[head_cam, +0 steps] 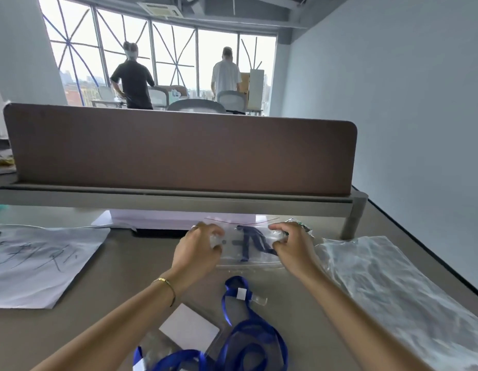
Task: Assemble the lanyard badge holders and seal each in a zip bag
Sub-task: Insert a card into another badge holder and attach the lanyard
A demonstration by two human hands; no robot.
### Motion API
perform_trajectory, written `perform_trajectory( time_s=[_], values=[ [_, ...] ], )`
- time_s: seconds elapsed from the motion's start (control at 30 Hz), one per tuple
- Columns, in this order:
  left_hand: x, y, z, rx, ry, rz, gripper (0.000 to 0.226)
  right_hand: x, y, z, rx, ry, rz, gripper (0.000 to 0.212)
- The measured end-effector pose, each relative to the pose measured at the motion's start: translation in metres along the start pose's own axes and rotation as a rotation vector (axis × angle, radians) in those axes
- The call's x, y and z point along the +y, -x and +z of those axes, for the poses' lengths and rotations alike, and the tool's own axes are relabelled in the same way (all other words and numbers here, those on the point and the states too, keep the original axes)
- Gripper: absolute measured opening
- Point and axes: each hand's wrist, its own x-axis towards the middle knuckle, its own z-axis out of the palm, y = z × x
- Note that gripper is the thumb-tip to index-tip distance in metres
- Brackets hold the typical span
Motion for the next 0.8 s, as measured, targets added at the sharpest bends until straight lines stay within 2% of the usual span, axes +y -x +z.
perform_trajectory(
  time_s=[0.17, 0.27, 0.43, 0.6, 0.7, 0.8],
  values=[
    [-0.014, -0.002, 0.005, -0.13, -0.047, -0.015, 0.024, 0.011, 0.004, 0.013, -0.137, 0.072, -0.011, 0.055],
    [-0.017, 0.003, -0.001, -0.149, -0.055, -0.004, 0.026, 0.004, 0.01, 0.01, -0.113, 0.187, -0.023, 0.059],
    [-0.014, 0.028, -0.029, -0.169, -0.111, 0.054, 0.038, -0.028, 0.032, -0.001, -0.046, 0.176, -0.197, 0.034],
    [-0.018, 0.068, -0.065, -0.625, -0.251, 0.179, 0.05, -0.055, 0.061, 0.001, -0.25, 0.107, -0.257, 0.026],
    [-0.028, 0.081, -0.07, -0.693, -0.308, 0.201, 0.057, -0.062, 0.073, 0.004, -0.387, 0.084, -0.26, 0.024],
    [-0.03, 0.082, -0.07, -0.707, -0.302, 0.192, 0.058, -0.064, 0.08, 0.008, -0.428, 0.089, -0.265, 0.024]
  ],
)
